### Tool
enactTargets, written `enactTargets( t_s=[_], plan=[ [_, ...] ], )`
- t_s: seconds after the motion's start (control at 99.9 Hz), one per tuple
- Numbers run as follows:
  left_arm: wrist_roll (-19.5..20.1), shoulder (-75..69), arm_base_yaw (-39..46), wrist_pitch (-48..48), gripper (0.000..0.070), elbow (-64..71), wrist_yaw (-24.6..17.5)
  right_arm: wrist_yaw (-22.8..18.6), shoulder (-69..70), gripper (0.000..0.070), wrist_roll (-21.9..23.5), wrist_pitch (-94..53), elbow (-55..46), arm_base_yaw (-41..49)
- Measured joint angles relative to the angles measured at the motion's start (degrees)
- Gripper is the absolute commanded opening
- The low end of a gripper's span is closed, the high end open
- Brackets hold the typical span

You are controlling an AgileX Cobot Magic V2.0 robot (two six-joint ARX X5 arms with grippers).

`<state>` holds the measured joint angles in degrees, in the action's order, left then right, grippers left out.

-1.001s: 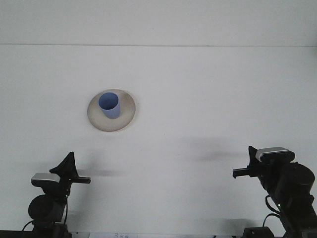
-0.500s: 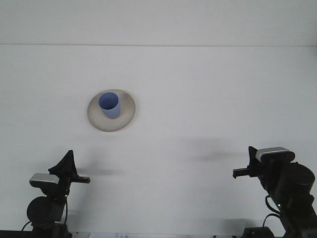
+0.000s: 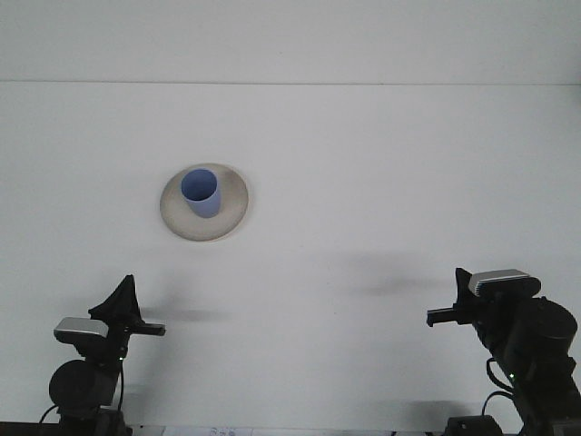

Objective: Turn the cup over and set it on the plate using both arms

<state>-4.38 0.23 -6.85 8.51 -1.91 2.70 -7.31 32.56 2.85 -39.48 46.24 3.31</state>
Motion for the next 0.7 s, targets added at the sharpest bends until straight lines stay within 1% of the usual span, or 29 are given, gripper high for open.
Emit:
enactTargets(
  t_s=[0.06,0.1,0.17,0.47,0.56,0.7],
  plan=[
    [0.00,0.00,-0.02,0.00,0.0012,0.00,0.00,0.07,-0.04,0.0000,0.00,1.33,-0.33,0.00],
    [0.00,0.00,-0.02,0.00,0.0012,0.00,0.00,0.81,-0.42,0.0000,0.00,2.95,-1.03,0.00],
    [0.00,0.00,0.00,0.00,0.0012,0.00,0.00,1.31,-1.86,0.0000,0.00,6.49,-3.48,0.00],
    [0.02,0.00,-0.02,0.00,0.0012,0.00,0.00,1.38,-16.13,0.0000,0.00,30.18,-21.66,0.00],
    [0.00,0.00,-0.02,0.00,0.0012,0.00,0.00,1.31,-20.68,0.0000,0.00,33.38,-26.34,0.00],
    [0.00,0.00,-0.02,0.00,0.0012,0.00,0.00,1.55,-26.99,0.0000,0.00,33.35,-33.57,0.00]
  ],
)
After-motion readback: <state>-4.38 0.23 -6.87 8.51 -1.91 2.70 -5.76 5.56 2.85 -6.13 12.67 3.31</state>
